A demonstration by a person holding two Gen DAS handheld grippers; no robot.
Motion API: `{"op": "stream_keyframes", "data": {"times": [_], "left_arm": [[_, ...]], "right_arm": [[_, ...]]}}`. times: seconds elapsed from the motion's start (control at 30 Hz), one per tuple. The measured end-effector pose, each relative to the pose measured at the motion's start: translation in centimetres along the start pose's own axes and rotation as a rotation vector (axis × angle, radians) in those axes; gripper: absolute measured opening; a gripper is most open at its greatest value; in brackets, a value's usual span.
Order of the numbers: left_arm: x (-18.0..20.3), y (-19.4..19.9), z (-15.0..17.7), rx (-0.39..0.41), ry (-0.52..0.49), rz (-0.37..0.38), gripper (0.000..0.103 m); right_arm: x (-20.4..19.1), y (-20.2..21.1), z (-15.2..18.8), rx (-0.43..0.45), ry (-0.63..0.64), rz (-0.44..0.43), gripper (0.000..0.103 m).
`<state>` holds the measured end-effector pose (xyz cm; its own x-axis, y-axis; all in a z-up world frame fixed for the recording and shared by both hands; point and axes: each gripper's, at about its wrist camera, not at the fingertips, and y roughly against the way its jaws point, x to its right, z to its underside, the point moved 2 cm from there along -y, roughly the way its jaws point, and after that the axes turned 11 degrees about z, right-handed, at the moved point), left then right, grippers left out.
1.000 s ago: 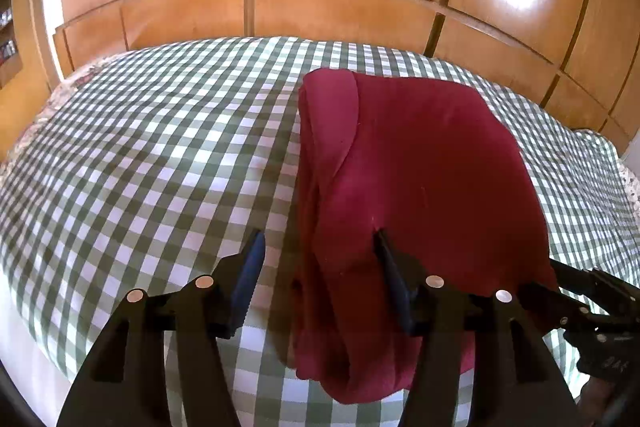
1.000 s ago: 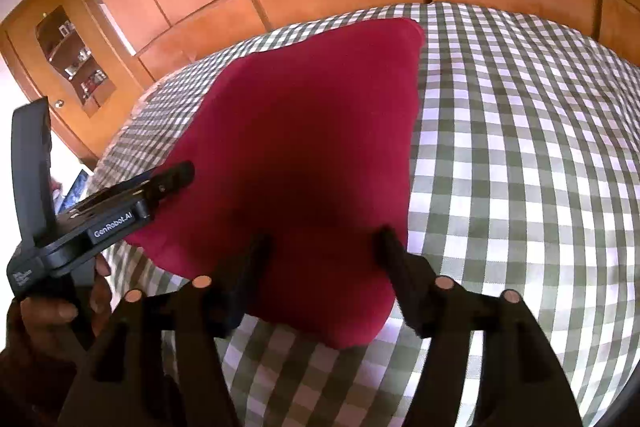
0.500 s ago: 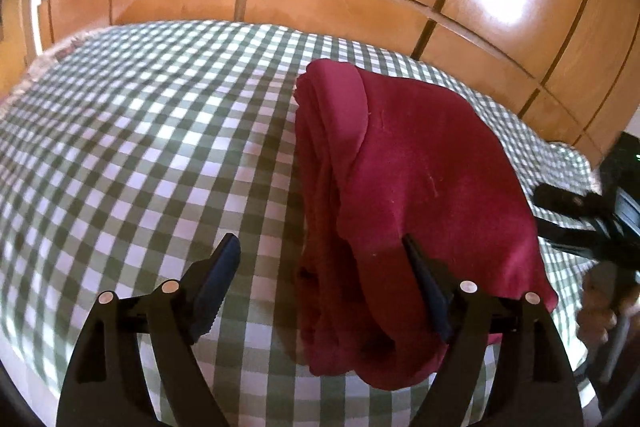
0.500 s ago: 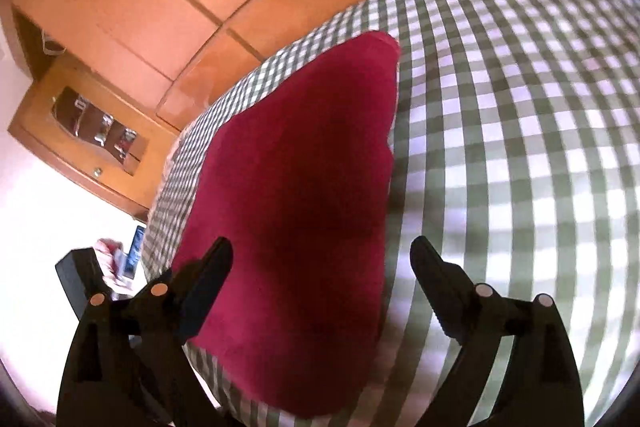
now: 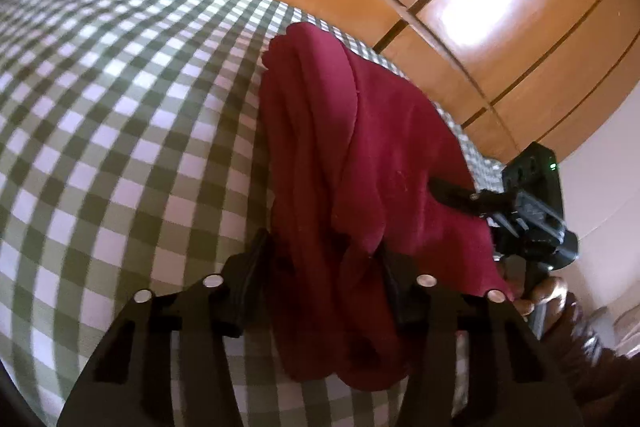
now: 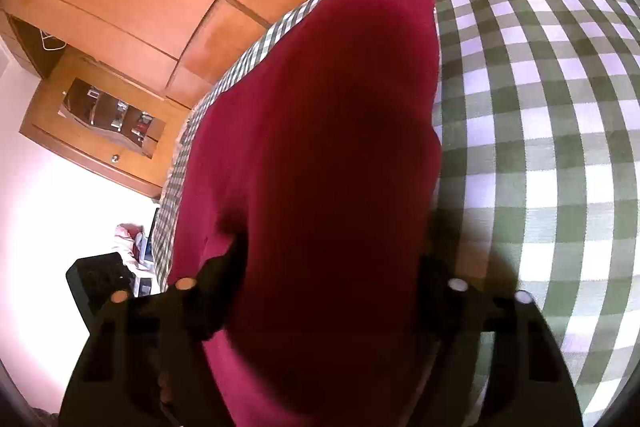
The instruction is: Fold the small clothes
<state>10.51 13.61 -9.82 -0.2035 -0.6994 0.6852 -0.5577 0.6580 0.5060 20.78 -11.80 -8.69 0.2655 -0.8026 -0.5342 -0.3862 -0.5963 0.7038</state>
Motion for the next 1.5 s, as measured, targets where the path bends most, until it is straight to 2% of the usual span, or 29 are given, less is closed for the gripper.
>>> {"op": "stream_keyframes", "data": {"times": [0.1,0.3,0.43,0.63,0.73,0.83,0.87,0.9,0.97,1.0,1.03,1.1,1.13,1.23,1.3,1.37,1.43,1.5], "left_arm": [[0.1,0.3,0.2,0.008,0.044,0.048,0.042],[4.0,-0.5,0.2,-0.023,-0.001,0.111,0.042],[8.9,-3.8,-0.5,-0.086,-0.085,0.173,0.042],[19.0,-12.5,-1.8,-0.206,-0.298,0.228,0.042],[23.5,-17.5,-1.6,-0.263,-0.404,0.197,0.042],[26.1,-22.4,-0.2,-0.334,-0.486,0.092,0.042],[26.5,-23.8,0.5,-0.351,-0.521,0.044,0.042],[26.6,-24.8,1.0,-0.355,-0.548,-0.002,0.042],[26.7,-25.5,1.7,-0.338,-0.577,-0.052,0.045],[26.7,-25.3,1.8,-0.319,-0.581,-0.067,0.046],[26.7,-24.8,1.8,-0.301,-0.582,-0.077,0.046],[26.7,-24.1,1.8,-0.251,-0.604,-0.099,0.046],[26.6,-23.7,1.8,-0.234,-0.614,-0.109,0.046],[26.4,-22.9,2.5,-0.202,-0.648,-0.148,0.046],[25.9,-23.0,2.7,-0.201,-0.644,-0.172,0.048],[25.6,-23.6,2.7,-0.201,-0.625,-0.187,0.053],[25.2,-24.3,2.7,-0.196,-0.627,-0.215,0.058],[24.8,-24.7,2.7,-0.197,-0.611,-0.213,0.061]], "right_arm": [[-1.6,0.9,0.0,0.039,0.034,0.035,0.047],[-1.2,6.8,1.1,0.171,0.024,0.022,0.044],[2.7,12.6,1.8,0.275,-0.037,0.055,0.044],[11.2,19.6,2.6,0.41,-0.193,0.159,0.044],[16.0,20.5,2.8,0.398,-0.273,0.227,0.045],[20.3,20.1,3.6,0.356,-0.34,0.309,0.049],[21.5,20.0,4.1,0.345,-0.355,0.318,0.054],[22.2,20.0,4.5,0.34,-0.366,0.325,0.064],[23.0,20.8,5.4,0.368,-0.383,0.384,0.08],[23.0,21.7,5.7,0.387,-0.386,0.385,0.08],[22.8,22.3,5.8,0.404,-0.388,0.4,0.08],[22.1,24.5,5.8,0.481,-0.371,0.488,0.077],[21.3,25.5,5.6,0.519,-0.351,0.508,0.07],[19.2,26.3,4.0,0.563,-0.291,0.511,0.059],[18.3,25.4,2.8,0.541,-0.248,0.52,0.053],[18.5,22.9,0.9,0.468,-0.224,0.562,0.05],[19.6,20.0,-0.5,0.404,-0.229,0.64,0.05],[20.8,18.3,-1.0,0.384,-0.222,0.707,0.051]]}}
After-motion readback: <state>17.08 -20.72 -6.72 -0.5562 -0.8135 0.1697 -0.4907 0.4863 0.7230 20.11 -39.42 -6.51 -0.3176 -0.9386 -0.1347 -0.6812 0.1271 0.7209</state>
